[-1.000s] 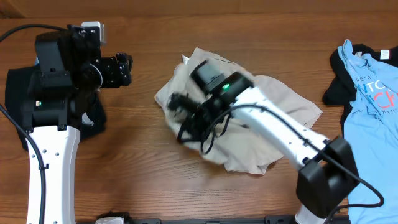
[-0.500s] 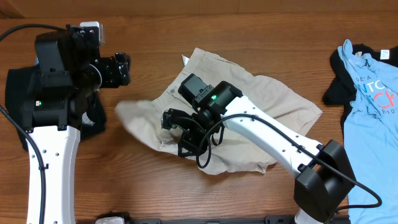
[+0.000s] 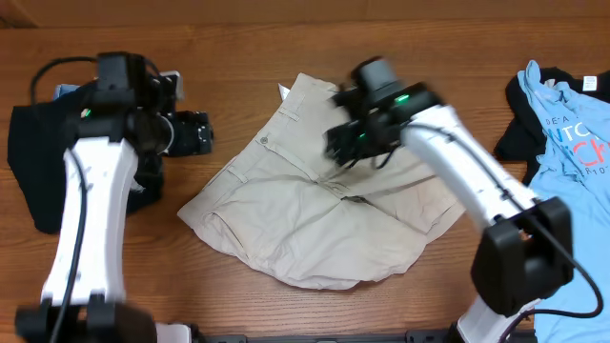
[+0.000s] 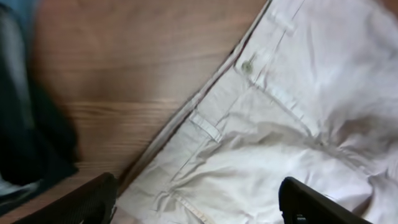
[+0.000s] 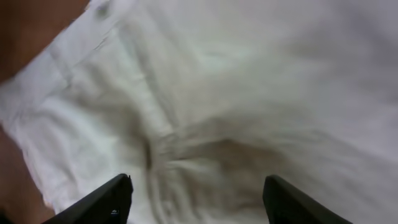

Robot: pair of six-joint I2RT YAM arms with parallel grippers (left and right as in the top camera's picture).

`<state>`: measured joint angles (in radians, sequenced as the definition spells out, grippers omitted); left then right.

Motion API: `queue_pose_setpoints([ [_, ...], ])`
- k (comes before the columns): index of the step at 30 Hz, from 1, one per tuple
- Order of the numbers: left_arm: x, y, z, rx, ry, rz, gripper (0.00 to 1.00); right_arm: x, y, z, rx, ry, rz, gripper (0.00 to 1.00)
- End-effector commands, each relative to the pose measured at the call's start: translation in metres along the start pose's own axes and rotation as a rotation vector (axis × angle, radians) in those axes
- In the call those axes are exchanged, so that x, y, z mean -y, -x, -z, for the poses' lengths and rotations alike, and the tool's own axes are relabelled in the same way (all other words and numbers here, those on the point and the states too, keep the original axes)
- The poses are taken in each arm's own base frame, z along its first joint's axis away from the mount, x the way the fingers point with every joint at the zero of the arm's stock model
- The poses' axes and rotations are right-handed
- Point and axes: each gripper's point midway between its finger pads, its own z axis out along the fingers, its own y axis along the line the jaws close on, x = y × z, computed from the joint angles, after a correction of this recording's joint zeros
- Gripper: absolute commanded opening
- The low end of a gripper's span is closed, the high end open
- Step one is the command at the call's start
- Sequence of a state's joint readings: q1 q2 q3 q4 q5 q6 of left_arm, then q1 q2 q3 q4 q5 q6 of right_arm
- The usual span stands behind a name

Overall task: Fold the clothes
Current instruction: 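Grasp the top corners of the shorts with both grippers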

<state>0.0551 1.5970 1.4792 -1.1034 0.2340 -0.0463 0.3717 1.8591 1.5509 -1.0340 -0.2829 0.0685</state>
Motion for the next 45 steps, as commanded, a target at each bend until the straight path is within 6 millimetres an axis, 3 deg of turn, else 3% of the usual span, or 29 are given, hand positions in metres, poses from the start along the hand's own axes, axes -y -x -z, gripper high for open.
queue_pose_setpoints([
  [1,0.017,0.000,-0.052,-0.109,-0.102,-0.015,0.88,0.032,0.011,0.019,0.041,0.040,-0.212,0.74],
  [4,0.032,0.010,-0.092,-0.118,-0.177,-0.071,0.84,0.051,0.015,0.027,0.059,0.056,-0.274,0.74],
  [9,0.062,0.025,-0.146,-0.079,-0.257,-0.169,0.58,0.066,0.016,0.032,0.075,0.057,-0.311,0.74],
  [15,0.090,0.017,-0.204,-0.090,-0.265,-0.256,0.06,0.066,0.016,0.033,0.075,0.057,-0.311,0.75],
  [20,0.096,-0.002,-0.226,-0.142,-0.267,-0.316,0.04,0.066,0.017,0.033,0.076,0.057,-0.311,0.75],
  [24,0.069,0.000,-0.243,-0.142,-0.118,-0.296,0.04,0.066,0.018,0.033,0.082,0.057,-0.308,0.74],
  [29,-0.025,0.017,-0.255,-0.074,0.262,0.063,0.04,0.067,0.019,0.033,0.086,0.053,-0.307,0.75],
  [33,-0.083,0.018,-0.254,-0.053,0.306,0.332,0.04,0.077,0.018,0.032,0.091,-0.001,-0.310,0.79],
  [36,-0.108,0.024,-0.248,-0.034,0.295,0.408,0.04,0.090,0.018,0.033,0.100,-0.079,-0.315,0.80],
  [38,-0.119,0.028,-0.242,-0.032,0.281,0.440,0.04,0.104,0.017,0.032,0.109,-0.152,-0.361,0.80],
  [40,-0.117,0.038,-0.238,-0.029,0.225,0.428,0.04,0.115,0.020,0.026,0.118,-0.197,-0.394,0.77],
  [45,-0.089,0.063,-0.232,-0.006,0.124,0.313,0.04,0.109,0.040,-0.007,0.133,-0.090,-0.378,0.38],
])
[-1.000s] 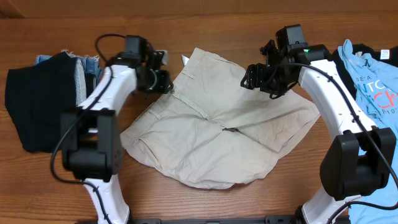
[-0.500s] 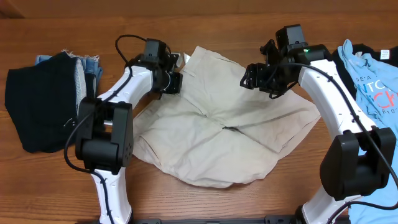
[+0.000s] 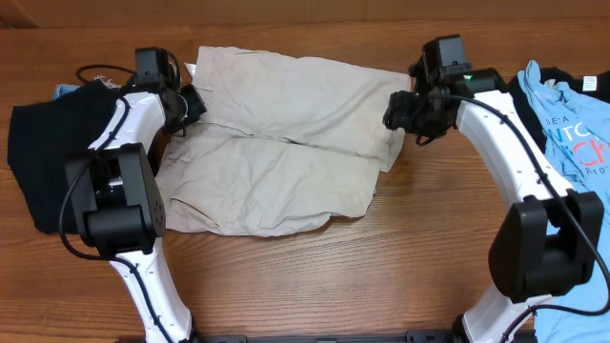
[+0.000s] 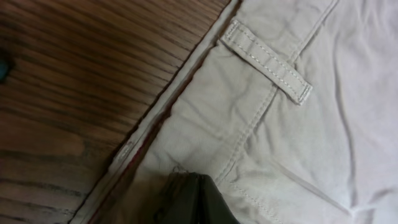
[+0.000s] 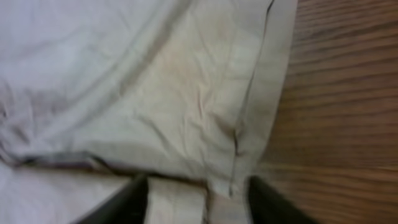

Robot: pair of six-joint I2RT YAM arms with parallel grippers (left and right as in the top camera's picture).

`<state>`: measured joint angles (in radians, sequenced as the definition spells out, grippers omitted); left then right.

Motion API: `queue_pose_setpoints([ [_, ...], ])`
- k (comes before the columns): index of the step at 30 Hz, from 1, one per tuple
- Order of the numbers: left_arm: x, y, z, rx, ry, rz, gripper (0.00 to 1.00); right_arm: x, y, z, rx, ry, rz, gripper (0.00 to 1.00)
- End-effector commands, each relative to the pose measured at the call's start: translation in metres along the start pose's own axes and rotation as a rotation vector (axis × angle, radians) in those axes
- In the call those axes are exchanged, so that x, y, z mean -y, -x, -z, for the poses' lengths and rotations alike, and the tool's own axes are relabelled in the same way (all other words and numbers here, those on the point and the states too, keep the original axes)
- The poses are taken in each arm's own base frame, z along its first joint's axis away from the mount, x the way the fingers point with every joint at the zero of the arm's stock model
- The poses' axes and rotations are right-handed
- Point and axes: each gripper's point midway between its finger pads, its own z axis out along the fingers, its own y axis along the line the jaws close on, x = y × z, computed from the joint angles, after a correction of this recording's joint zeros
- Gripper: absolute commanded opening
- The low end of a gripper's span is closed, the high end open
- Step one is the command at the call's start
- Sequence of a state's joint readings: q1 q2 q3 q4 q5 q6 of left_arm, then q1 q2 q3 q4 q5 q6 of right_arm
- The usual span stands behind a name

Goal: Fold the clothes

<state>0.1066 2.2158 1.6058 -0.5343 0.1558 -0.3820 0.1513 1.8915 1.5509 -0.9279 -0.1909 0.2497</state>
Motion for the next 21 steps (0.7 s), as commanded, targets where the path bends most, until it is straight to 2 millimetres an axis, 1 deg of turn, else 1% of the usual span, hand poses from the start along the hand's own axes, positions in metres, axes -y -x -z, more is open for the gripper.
queue_pose_setpoints([
  [1,-0.007,-0.028,-0.030,-0.096,0.058,-0.079,0.04,-0.006,0.001,-0.033,-0.040,0.052,-0.014,0.35],
  [3,0.003,-0.026,-0.026,-0.098,0.051,-0.113,0.04,-0.011,-0.003,-0.049,-0.076,0.102,-0.020,0.34],
  [4,0.008,-0.025,-0.024,-0.100,0.052,-0.125,0.04,-0.010,-0.007,-0.056,-0.096,0.102,-0.029,0.34],
  [5,0.012,-0.024,-0.022,-0.102,0.051,-0.137,0.04,-0.006,-0.012,-0.061,-0.120,0.088,-0.051,0.45],
  [6,0.015,-0.023,-0.020,-0.102,0.049,-0.142,0.04,0.001,-0.019,-0.065,-0.147,0.053,-0.094,0.52],
  [8,0.019,-0.020,-0.015,-0.103,0.047,-0.143,0.05,0.015,-0.031,-0.069,-0.192,-0.021,-0.153,0.55],
  [10,0.021,-0.016,-0.012,-0.102,0.044,-0.142,0.05,0.019,-0.037,-0.072,-0.217,-0.040,-0.162,0.54],
  [13,0.022,-0.016,-0.010,-0.105,0.045,-0.142,0.05,0.020,-0.041,-0.074,-0.225,-0.044,-0.174,0.44],
  [15,0.020,-0.018,-0.010,-0.115,0.049,-0.141,0.05,0.023,-0.046,-0.077,-0.236,-0.051,-0.199,0.44],
  [18,0.019,-0.021,-0.009,-0.126,0.055,-0.163,0.06,0.028,-0.057,-0.087,-0.244,-0.057,-0.222,0.43],
  [21,0.018,-0.022,-0.009,-0.132,0.058,-0.173,0.07,0.028,-0.067,-0.095,-0.262,-0.031,-0.228,0.35],
])
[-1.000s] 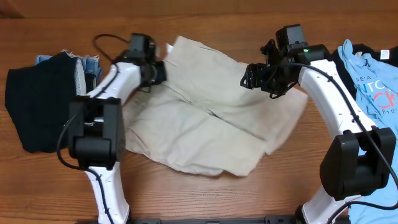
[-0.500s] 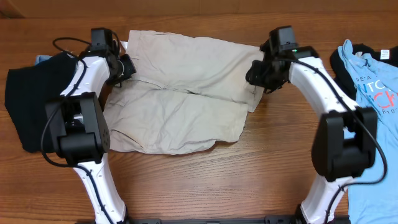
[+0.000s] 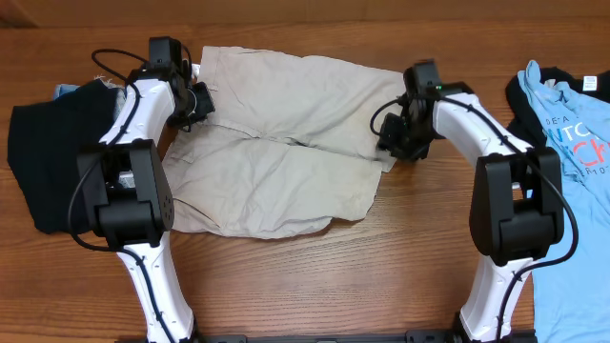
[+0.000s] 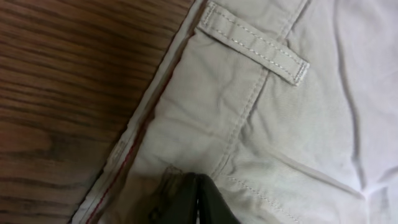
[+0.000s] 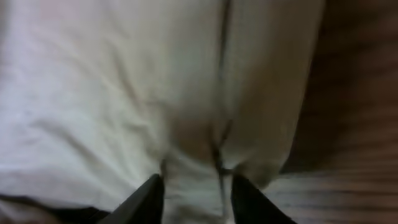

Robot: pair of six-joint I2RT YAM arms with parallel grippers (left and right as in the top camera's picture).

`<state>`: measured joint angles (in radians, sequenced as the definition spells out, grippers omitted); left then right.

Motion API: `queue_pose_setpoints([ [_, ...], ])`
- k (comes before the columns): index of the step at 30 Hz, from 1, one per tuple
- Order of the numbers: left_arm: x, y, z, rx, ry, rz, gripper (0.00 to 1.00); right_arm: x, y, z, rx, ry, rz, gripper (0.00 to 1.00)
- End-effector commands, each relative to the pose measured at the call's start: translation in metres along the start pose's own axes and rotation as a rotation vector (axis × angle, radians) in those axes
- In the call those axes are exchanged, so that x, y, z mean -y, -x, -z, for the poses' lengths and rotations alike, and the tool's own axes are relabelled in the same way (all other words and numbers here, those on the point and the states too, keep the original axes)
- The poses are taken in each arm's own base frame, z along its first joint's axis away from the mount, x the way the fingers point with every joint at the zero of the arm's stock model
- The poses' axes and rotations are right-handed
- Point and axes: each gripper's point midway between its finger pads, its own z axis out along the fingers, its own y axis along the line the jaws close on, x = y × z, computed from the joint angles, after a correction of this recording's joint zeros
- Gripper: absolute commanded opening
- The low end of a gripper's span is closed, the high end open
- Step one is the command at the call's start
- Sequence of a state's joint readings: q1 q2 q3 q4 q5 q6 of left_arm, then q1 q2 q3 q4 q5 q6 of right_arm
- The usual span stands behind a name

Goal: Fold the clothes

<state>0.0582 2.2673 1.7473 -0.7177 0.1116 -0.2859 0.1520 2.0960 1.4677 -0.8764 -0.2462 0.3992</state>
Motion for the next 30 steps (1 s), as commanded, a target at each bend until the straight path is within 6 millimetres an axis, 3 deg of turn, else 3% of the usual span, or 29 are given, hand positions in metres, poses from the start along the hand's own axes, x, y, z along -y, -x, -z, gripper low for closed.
queue_pose_setpoints([
  [1,0.003,-0.012,-0.012,-0.048,0.006,-0.046,0.07,0.002,-0.014,-0.012,-0.037,0.018,-0.022,0.31],
  [4,-0.003,-0.013,-0.012,-0.052,0.036,-0.044,0.07,0.002,-0.012,-0.008,-0.027,0.022,0.005,0.11],
  [7,-0.007,-0.013,-0.012,-0.049,0.061,-0.046,0.07,0.012,0.001,0.009,0.015,-0.015,0.017,0.05],
  [12,-0.009,-0.012,-0.012,-0.047,0.067,-0.045,0.07,0.039,0.028,0.044,0.117,-0.093,-0.012,0.04],
  [19,-0.009,-0.013,-0.012,-0.049,0.068,-0.044,0.07,0.100,0.032,0.058,0.118,-0.228,-0.135,0.04],
  [25,-0.009,-0.011,-0.012,-0.043,0.065,-0.041,0.07,0.122,0.029,0.058,0.099,-0.248,-0.185,0.04],
  [26,-0.008,-0.011,-0.012,-0.040,0.060,-0.042,0.08,0.123,0.029,0.058,0.099,-0.248,-0.188,0.05],
  [28,-0.005,-0.008,-0.011,-0.033,0.048,-0.045,0.15,0.123,0.032,0.058,0.109,-0.245,-0.170,0.25],
  [30,-0.002,-0.001,-0.006,-0.016,0.038,-0.067,0.19,0.121,0.040,0.062,0.131,-0.239,-0.120,0.33],
])
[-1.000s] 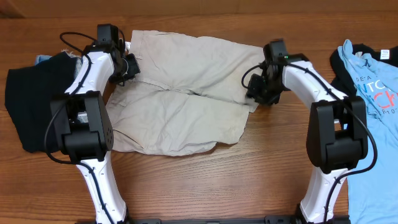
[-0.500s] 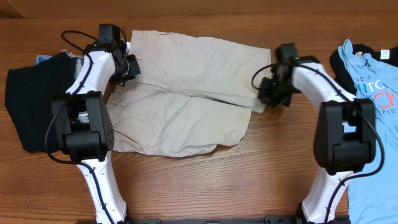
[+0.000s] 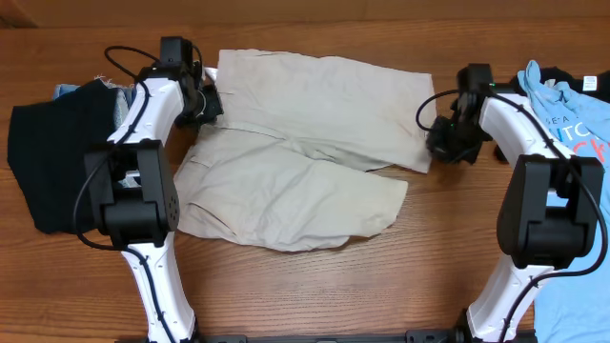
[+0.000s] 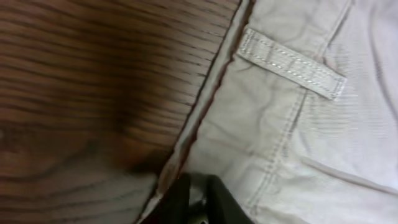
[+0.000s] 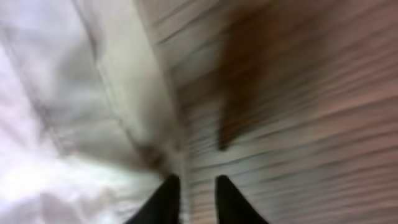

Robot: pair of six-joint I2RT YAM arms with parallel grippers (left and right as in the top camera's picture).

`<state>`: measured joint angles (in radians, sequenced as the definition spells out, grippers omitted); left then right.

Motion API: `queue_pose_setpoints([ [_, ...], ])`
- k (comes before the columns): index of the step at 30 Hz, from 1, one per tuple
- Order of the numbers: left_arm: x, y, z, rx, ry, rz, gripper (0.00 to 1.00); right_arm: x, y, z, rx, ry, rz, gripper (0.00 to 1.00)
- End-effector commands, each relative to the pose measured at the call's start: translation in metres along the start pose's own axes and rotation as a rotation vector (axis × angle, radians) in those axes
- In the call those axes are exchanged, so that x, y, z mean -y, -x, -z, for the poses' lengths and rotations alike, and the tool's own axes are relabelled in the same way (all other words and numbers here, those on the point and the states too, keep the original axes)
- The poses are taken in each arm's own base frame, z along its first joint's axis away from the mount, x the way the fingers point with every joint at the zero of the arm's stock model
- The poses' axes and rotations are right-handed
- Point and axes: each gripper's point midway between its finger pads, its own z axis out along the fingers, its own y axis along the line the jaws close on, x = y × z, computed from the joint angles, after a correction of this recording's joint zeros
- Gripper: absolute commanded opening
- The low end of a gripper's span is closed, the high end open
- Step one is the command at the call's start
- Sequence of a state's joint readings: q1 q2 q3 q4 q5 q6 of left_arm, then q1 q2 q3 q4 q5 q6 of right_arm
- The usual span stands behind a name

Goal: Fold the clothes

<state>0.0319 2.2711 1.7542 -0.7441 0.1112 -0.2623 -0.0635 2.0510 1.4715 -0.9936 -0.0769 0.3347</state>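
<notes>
Beige shorts (image 3: pixel 305 143) lie spread on the wooden table, waistband to the left and both legs running right. My left gripper (image 3: pixel 208 98) is at the waistband's upper end. In the left wrist view it (image 4: pixel 196 202) is shut on the waistband edge, just below a belt loop (image 4: pixel 292 62). My right gripper (image 3: pixel 440 145) is at the hem of the upper leg. The right wrist view is blurred, with the gripper (image 5: pixel 194 199) pinched on the thin cloth edge (image 5: pixel 124 112) over bare wood.
A black garment (image 3: pixel 48 152) lies at the far left with something blue (image 3: pixel 67 90) behind it. A light blue T-shirt (image 3: pixel 572 133) and a dark garment (image 3: pixel 519 105) lie at the far right, close to the right arm.
My right gripper has moved to the right with the upper leg's hem, so that leg now lies longer and flatter. The left gripper and the waistband have shifted slightly right.
First the shorts lay rumpled and slanted mid-table with both grippers open above them. Then they lay with the waistband to the left, each gripper closed on one end. Since then the right end has been drawn outward and the shorts lie stretched flat.
</notes>
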Motion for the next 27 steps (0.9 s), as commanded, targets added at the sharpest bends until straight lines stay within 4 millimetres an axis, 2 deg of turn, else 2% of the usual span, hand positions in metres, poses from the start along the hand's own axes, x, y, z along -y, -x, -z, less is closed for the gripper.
queue_pose_setpoints([
  [1,-0.010,0.013,0.000,0.024,0.031,-0.039,0.22,0.014,0.023,0.018,0.096,-0.046,0.052,0.34],
  [4,0.007,0.034,0.027,0.071,-0.027,-0.093,0.30,0.002,0.029,0.032,0.109,0.011,0.082,0.36],
  [5,0.016,0.041,0.040,0.084,-0.062,-0.110,0.31,-0.011,0.025,0.039,0.089,0.083,0.129,0.36],
  [8,0.045,0.046,0.068,0.085,-0.178,-0.180,0.31,-0.035,-0.001,0.055,-0.002,0.237,0.193,0.44],
  [10,0.061,0.039,0.075,0.065,-0.215,-0.250,0.33,-0.037,-0.024,0.058,-0.097,0.265,0.178,0.53],
  [12,0.070,0.027,0.072,0.034,-0.214,-0.317,0.36,-0.030,-0.047,0.058,-0.193,0.238,0.168,0.60],
  [14,0.076,0.016,0.065,0.005,-0.211,-0.383,0.39,-0.029,-0.065,0.058,-0.261,0.231,0.166,0.62],
  [19,0.074,-0.003,0.045,-0.037,-0.149,-0.428,0.44,-0.050,-0.094,0.048,-0.345,0.309,0.202,0.63],
  [23,0.065,-0.028,0.025,-0.108,-0.132,-0.423,0.42,-0.065,-0.112,0.032,-0.365,0.302,0.219,0.62],
  [26,0.058,-0.046,0.012,-0.155,-0.124,-0.416,0.41,-0.074,-0.122,0.024,-0.376,0.289,0.206,0.53],
  [27,0.054,-0.049,0.010,-0.164,-0.114,-0.414,0.41,-0.077,-0.123,0.023,-0.375,0.293,0.206,0.42],
])
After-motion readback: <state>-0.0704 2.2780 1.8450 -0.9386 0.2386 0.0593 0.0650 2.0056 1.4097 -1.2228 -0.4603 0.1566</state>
